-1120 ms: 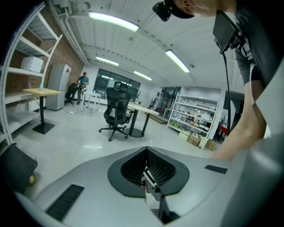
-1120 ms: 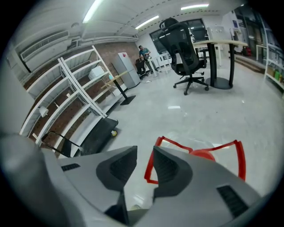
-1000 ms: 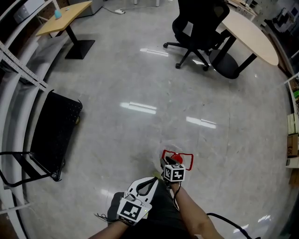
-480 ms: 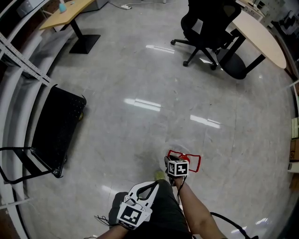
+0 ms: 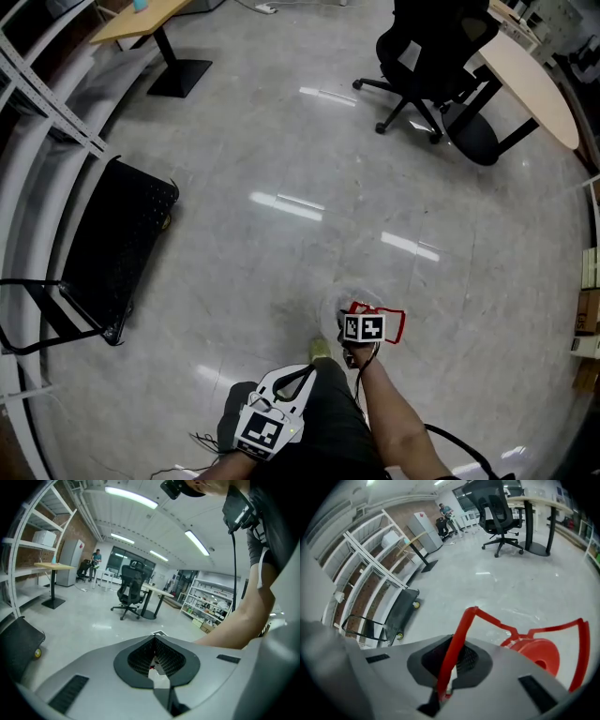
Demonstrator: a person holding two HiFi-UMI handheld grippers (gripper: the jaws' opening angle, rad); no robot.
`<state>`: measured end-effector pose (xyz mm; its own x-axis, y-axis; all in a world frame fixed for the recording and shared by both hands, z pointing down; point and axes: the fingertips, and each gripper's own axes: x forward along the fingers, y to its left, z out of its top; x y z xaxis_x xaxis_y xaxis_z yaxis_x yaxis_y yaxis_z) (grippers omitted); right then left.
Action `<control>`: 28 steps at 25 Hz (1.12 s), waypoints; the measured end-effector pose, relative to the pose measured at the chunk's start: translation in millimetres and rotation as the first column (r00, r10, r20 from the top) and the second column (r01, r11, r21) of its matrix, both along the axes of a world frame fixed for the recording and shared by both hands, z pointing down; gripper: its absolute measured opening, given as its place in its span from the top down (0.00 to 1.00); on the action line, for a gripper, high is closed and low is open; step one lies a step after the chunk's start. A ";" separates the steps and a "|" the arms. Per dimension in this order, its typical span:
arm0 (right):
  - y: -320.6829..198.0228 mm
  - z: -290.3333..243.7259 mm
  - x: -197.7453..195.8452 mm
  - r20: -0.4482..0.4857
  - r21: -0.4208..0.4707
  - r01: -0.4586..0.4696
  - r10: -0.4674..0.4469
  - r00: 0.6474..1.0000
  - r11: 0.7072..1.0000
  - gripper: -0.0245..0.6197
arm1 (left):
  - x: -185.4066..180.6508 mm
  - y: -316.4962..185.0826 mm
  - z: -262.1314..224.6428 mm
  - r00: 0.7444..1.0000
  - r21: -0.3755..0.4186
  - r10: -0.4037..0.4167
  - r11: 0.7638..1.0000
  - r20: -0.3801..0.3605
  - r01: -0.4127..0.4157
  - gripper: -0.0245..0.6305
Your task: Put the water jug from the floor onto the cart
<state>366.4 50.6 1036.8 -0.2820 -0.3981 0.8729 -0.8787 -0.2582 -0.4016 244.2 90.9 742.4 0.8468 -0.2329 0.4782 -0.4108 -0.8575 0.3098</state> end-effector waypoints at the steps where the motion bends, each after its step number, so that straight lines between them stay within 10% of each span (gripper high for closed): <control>1: 9.3 -6.3 1.5 0.017 0.011 0.002 -0.002 1.000 1.000 0.96 | -0.6 1.7 -5.5 1.000 0.007 0.005 1.000 -0.002 -0.005 0.96; 16: 19.4 -245.1 -79.6 0.239 0.224 0.244 -0.296 0.925 0.944 0.96 | 25.8 12.8 -169.2 0.999 0.064 0.009 0.998 -0.033 -0.007 0.96; 28: -83.0 -396.1 -218.6 0.235 0.404 0.547 -0.661 0.712 0.733 0.96 | -55.6 -79.3 -287.5 0.931 0.239 -0.361 0.900 -0.056 0.364 0.96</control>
